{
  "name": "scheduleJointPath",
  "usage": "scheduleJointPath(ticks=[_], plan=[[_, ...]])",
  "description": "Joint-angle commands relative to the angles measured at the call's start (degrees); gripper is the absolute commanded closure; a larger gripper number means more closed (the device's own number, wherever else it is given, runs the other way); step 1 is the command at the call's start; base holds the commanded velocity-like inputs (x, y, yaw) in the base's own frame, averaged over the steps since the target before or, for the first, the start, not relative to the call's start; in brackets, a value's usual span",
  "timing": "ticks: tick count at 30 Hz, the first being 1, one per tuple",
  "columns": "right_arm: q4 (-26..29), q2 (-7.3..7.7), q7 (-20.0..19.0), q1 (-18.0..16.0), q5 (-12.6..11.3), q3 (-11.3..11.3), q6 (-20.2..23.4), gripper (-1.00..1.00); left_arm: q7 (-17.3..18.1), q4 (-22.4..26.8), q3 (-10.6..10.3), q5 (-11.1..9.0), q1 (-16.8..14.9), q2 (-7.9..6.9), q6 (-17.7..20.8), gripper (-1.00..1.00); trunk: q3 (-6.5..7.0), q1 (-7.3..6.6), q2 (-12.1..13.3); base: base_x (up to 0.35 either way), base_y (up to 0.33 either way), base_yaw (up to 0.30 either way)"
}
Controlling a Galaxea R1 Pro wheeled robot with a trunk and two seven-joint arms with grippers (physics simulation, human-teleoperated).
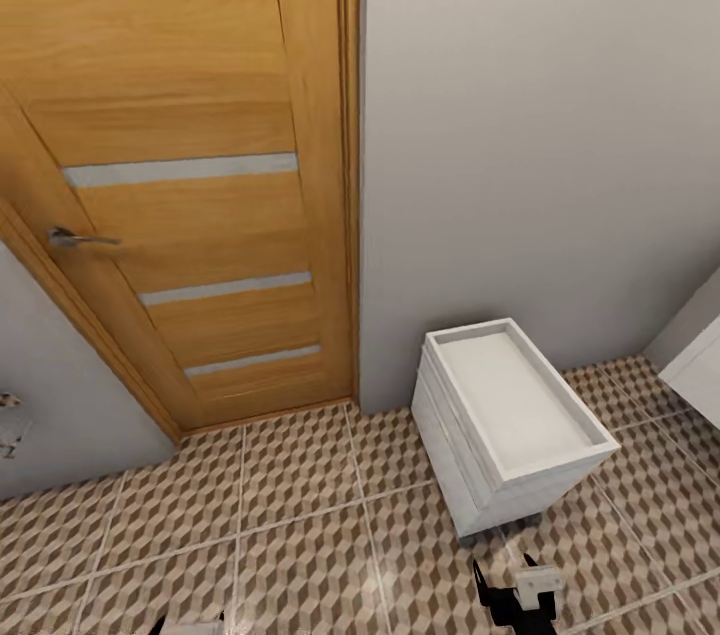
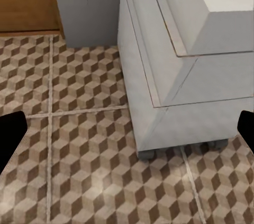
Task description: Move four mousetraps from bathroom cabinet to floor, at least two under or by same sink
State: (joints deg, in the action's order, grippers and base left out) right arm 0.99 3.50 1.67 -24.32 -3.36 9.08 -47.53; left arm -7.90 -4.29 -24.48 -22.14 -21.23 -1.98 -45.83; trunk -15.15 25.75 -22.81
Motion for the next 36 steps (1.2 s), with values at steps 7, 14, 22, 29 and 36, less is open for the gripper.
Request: scheduleJointPath(ticks=[7,14,22,29,36], plan=[[0.0,0.01,0.2,0.0,-0.3,0.5,-0.1,-1.00,-0.3,-0.2,-0.5,-0.1,-0.1,0.12,-0.2,-1.00,-0.10,0.03,-0.1,0.000,0.000,0.279],[0.0,0.01,0.2,0.0,-0.3,0.5,-0.2,-1.00,-0.3,-0.2,-0.5,-0.1,-0.1,0.13,-0.2,-1.00,-0.10,0.03,-0.1,0.000,0.000,0.279],[0.0,0.01,0.2,0.0,-0.3,0.5,-0.2,-1.00,-0.3,-0.2,-0.5,-0.1,-0.1,0.13,-0.2,-1.00,-0.10,0.03,-0.1,0.000,0.000,0.279],[0.0,0.01,0.2,0.0,-0.3,0.5,-0.2,-1.00,-0.3,-0.2,-0.5,-0.1,-0.1,0.13,-0.2,-1.00,-0.10,0.03,-0.1,0.000,0.000,0.279],[0.0,0.01,0.2,0.0,-0.3,0.5,-0.2,-1.00,-0.3,-0.2,-0.5,-0.2,-0.1,0.18,-0.2,-1.00,-0.10,0.03,-0.1,0.000,0.000,0.279]])
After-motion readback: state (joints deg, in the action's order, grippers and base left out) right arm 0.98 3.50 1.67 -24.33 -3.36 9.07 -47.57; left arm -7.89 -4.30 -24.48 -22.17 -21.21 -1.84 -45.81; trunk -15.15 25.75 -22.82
